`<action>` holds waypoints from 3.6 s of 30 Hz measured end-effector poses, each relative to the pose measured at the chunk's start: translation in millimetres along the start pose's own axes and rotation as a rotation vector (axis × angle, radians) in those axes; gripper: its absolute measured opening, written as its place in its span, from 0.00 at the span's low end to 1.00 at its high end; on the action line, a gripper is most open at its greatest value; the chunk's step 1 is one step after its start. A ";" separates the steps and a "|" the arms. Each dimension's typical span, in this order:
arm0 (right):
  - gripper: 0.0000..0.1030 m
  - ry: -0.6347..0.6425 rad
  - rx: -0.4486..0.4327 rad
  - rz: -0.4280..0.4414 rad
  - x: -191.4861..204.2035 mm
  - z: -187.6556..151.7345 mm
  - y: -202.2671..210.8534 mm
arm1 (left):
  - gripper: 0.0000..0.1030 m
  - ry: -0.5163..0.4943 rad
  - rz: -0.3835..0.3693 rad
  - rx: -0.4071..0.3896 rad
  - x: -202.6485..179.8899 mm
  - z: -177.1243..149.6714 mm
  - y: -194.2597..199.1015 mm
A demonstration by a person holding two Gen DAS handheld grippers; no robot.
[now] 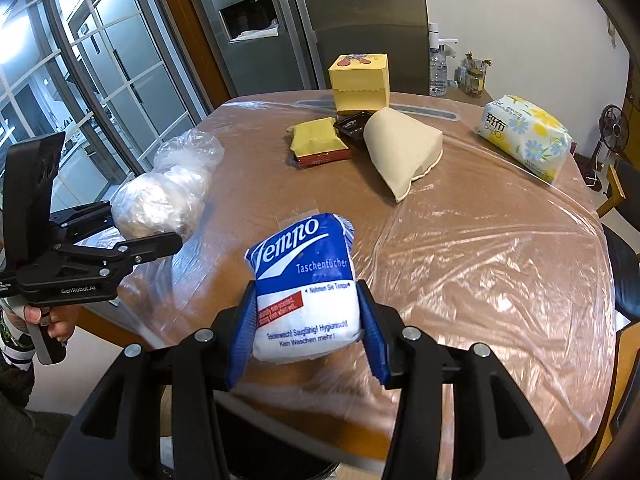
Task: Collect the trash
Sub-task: 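Carry the bread bag and Tempo pack down over the black bin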
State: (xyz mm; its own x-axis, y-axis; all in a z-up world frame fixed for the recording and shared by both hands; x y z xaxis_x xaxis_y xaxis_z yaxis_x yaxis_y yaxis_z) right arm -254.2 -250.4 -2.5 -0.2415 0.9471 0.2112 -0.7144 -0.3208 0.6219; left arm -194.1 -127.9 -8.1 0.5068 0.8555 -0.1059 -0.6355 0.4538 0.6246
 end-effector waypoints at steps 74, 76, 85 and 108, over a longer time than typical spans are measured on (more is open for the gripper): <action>0.45 0.037 0.301 0.005 34.1 -175.2 13.5 | 0.60 -0.183 -0.104 0.270 -74.6 -177.0 25.6; 0.45 0.041 0.308 0.003 33.5 -178.0 9.6 | 0.60 -0.182 -0.102 0.276 -73.7 -178.4 21.9; 0.45 0.039 0.330 -0.012 32.3 -183.8 -9.0 | 0.60 -0.188 -0.107 0.320 -75.0 -192.6 4.5; 0.45 -0.009 0.349 -0.071 31.6 -188.7 -26.9 | 0.61 -0.150 -0.046 0.348 -70.1 -198.3 -24.2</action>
State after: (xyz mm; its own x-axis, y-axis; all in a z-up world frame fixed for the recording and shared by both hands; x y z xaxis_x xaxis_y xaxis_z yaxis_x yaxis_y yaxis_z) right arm -366.5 -211.7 -154.8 -0.1928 0.9674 0.1640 -0.4612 -0.2369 0.8551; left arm -329.8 -149.4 -169.2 0.6262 0.7785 -0.0419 -0.3874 0.3574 0.8498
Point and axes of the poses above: each gripper's, at about its wrist camera, not at the fingertips, and y roughly against the way its jaws point, x to its left, z to its top, the point moved 9 cm from there along -y, roughly the way its jaws point, and after that the axes turned 14 degrees about -x, right-handed, at the moved point
